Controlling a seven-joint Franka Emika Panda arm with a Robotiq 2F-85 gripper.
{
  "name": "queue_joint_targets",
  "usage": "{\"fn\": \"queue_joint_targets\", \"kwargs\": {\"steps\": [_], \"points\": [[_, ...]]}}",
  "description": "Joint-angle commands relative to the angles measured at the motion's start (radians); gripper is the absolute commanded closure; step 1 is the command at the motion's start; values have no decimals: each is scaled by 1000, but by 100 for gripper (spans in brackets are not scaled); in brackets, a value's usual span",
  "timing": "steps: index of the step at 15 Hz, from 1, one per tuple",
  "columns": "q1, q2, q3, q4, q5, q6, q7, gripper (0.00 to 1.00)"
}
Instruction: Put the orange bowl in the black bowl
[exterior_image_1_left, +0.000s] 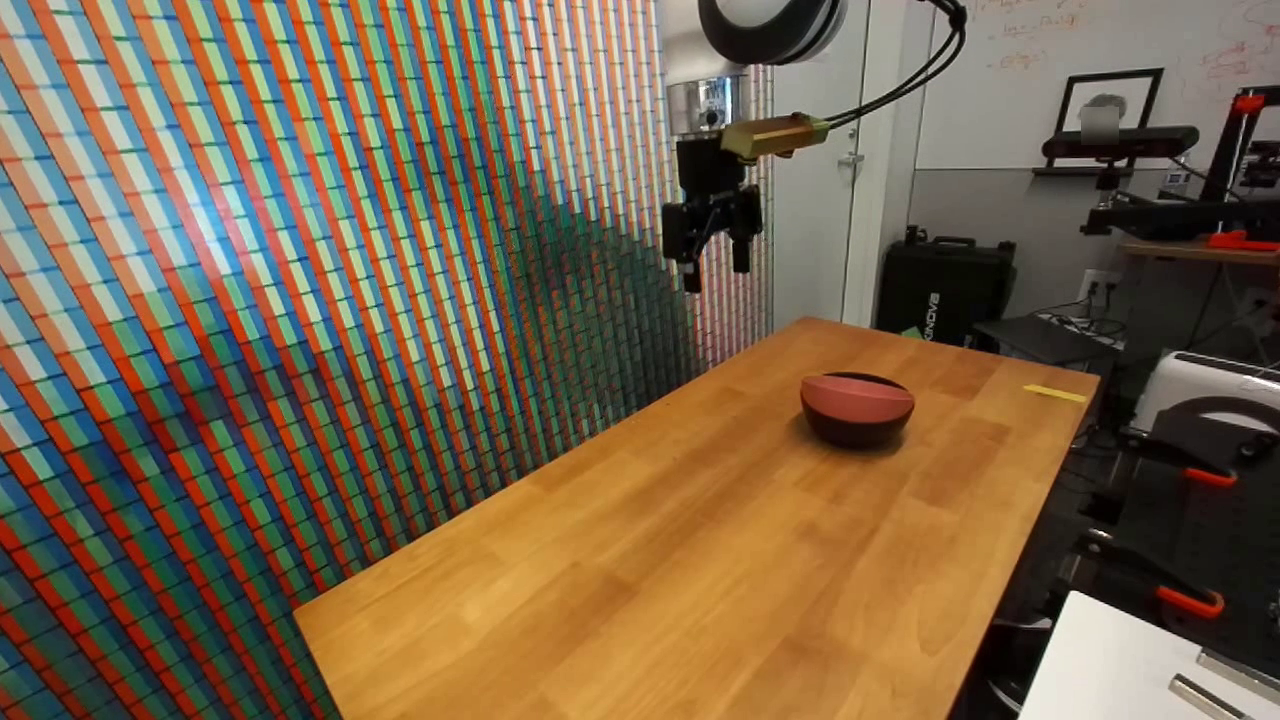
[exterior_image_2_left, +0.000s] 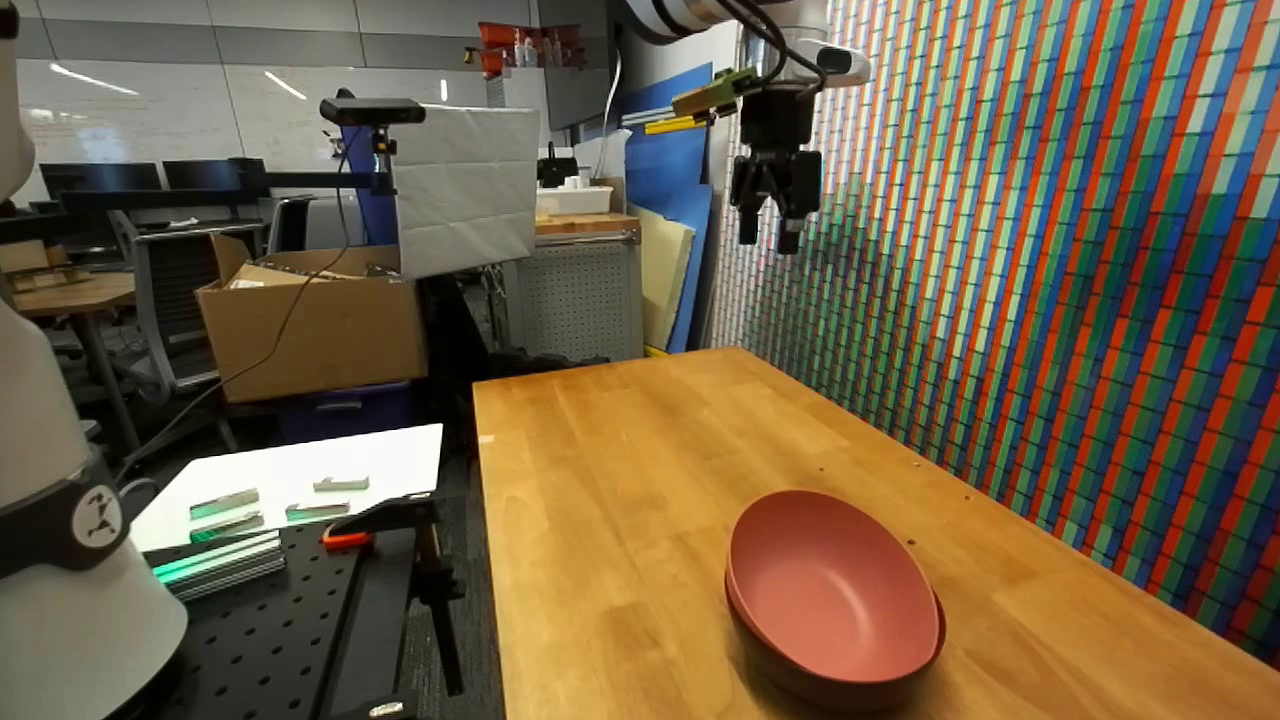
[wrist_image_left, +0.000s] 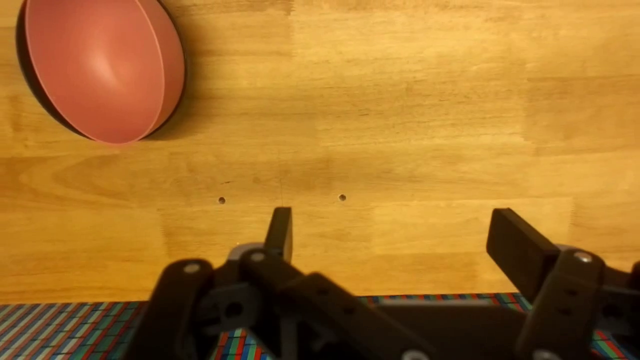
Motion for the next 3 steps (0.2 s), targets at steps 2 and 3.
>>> {"fn": "queue_joint_targets", "kwargs": {"steps": [2,3], "points": [[-1,1,2,5,-1,-5,0,0],[-1,1,2,5,-1,-5,0,0]]}}
